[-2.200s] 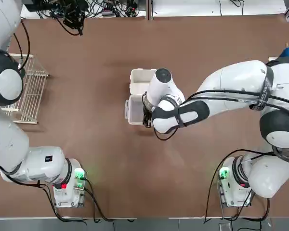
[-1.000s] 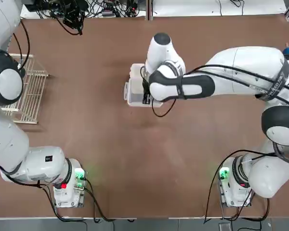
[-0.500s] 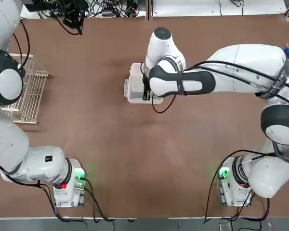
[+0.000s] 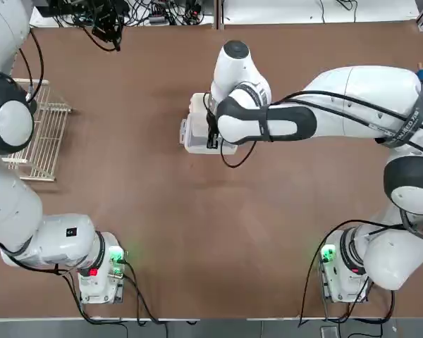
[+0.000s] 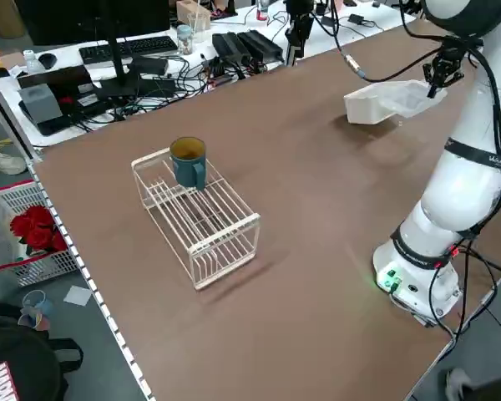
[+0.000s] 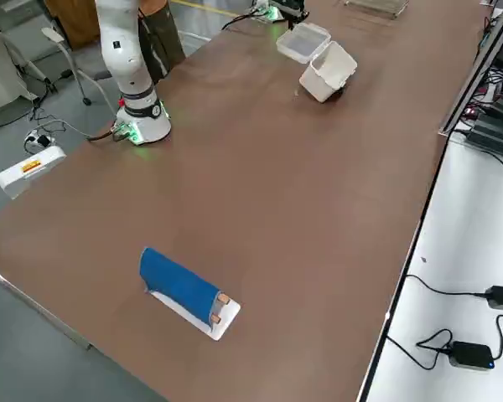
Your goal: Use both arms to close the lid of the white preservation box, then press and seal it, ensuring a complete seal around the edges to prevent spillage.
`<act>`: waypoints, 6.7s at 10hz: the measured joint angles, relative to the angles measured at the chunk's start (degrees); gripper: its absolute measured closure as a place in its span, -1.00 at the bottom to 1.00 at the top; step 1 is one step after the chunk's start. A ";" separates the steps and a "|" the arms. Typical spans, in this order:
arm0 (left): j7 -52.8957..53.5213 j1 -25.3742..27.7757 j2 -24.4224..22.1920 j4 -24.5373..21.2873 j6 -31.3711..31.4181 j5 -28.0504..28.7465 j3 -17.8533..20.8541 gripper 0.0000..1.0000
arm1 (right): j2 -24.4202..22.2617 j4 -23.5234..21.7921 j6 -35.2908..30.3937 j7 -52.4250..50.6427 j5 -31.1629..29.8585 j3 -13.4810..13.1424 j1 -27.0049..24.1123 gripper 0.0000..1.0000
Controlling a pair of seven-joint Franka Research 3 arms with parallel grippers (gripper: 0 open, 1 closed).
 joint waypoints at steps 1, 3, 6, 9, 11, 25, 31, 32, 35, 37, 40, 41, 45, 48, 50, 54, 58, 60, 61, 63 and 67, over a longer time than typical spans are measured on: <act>0.47 0.00 0.00 0.00 0.00 0.00 0.08 0.93 | -0.48 0.30 -0.93 0.07 0.08 -0.01 0.00 0.90; 0.69 0.02 0.00 0.00 0.00 0.00 0.26 0.91 | -1.24 0.58 -1.64 0.19 0.35 -0.09 0.00 0.90; 0.76 0.29 0.00 0.00 0.00 0.00 0.34 0.91 | -1.46 0.91 -1.75 0.19 1.16 -0.88 -0.05 0.90; 0.76 0.30 0.00 0.00 0.00 0.00 0.37 0.91 | -1.56 2.63 -4.25 0.13 2.14 -1.85 -0.10 0.90; 0.78 0.29 0.00 0.00 0.00 0.00 0.37 0.90 | -1.74 3.14 -4.93 0.12 2.53 -1.92 -0.10 0.90; 0.79 0.21 0.06 -0.02 -0.17 0.00 0.36 0.89 | -3.00 5.70 -6.93 -1.01 6.15 -5.44 -0.14 0.91; 0.79 0.21 0.19 -0.06 -0.24 0.00 0.36 0.89 | -2.93 5.76 -6.07 -4.74 7.90 -9.22 -0.21 0.91; 0.79 0.24 0.19 -0.06 -0.24 0.00 0.37 0.89 | -2.92 5.89 -5.86 -5.38 8.12 -9.84 -0.21 0.91; 0.79 0.25 0.20 -0.06 -0.24 0.00 0.37 0.89 | -1.18 7.37 -5.13 -6.27 8.30 -11.10 -0.25 0.94; 0.79 0.25 0.22 -0.06 -0.24 0.00 0.37 0.89 | 0.81 9.22 -4.29 -7.22 8.32 -12.08 -0.41 0.94; 0.79 0.28 0.38 -0.06 -0.24 0.00 0.37 0.89 | 3.75 10.79 -3.70 -7.95 8.33 -13.91 -0.79 0.76; 0.79 0.28 0.53 -0.06 -0.24 0.00 0.37 0.89 | 4.86 11.84 -3.68 -8.18 8.33 -14.50 -0.95 0.48; 0.79 0.30 1.43 -0.06 -0.22 0.00 0.38 0.89 | 6.17 16.28 -6.05 -8.42 8.39 -17.12 -1.08 0.07; 0.71 0.12 2.20 -0.64 0.04 0.00 0.26 0.89 | 6.63 16.85 -8.96 -11.41 7.55 -17.29 -0.18 0.73; 0.33 -0.12 2.73 -2.11 1.00 -1.61 0.00 0.90 | 9.63 16.29 -8.70 -11.74 5.18 -17.15 1.89 0.94; -4.73 -3.39 3.00 -7.35 8.08 -4.33 -0.69 0.98 | 15.09 16.22 -2.30 -11.73 4.60 -17.14 2.86 0.95; -11.24 -3.60 2.78 -15.38 18.28 -4.80 -5.92 0.98 | 16.37 16.24 -0.42 -11.73 4.49 -17.15 2.93 0.95; -14.37 -3.91 2.64 -20.60 26.17 -4.80 -8.27 0.98 | 17.12 16.25 0.83 -11.73 4.20 -17.07 3.06 0.95; -16.04 -4.59 2.64 -21.55 27.81 -4.81 -8.58 0.98 | 17.14 16.25 1.12 -11.74 4.05 -16.79 3.12 0.95; -20.26 -7.60 2.63 -22.70 30.50 -4.82 -8.79 0.98 | 17.22 16.25 1.93 -11.66 3.67 -15.75 3.22 0.94; -26.17 -13.37 2.80 -27.95 38.72 -4.82 -8.87 0.98 | 17.40 16.25 3.08 -11.61 3.63 -14.17 3.66 0.94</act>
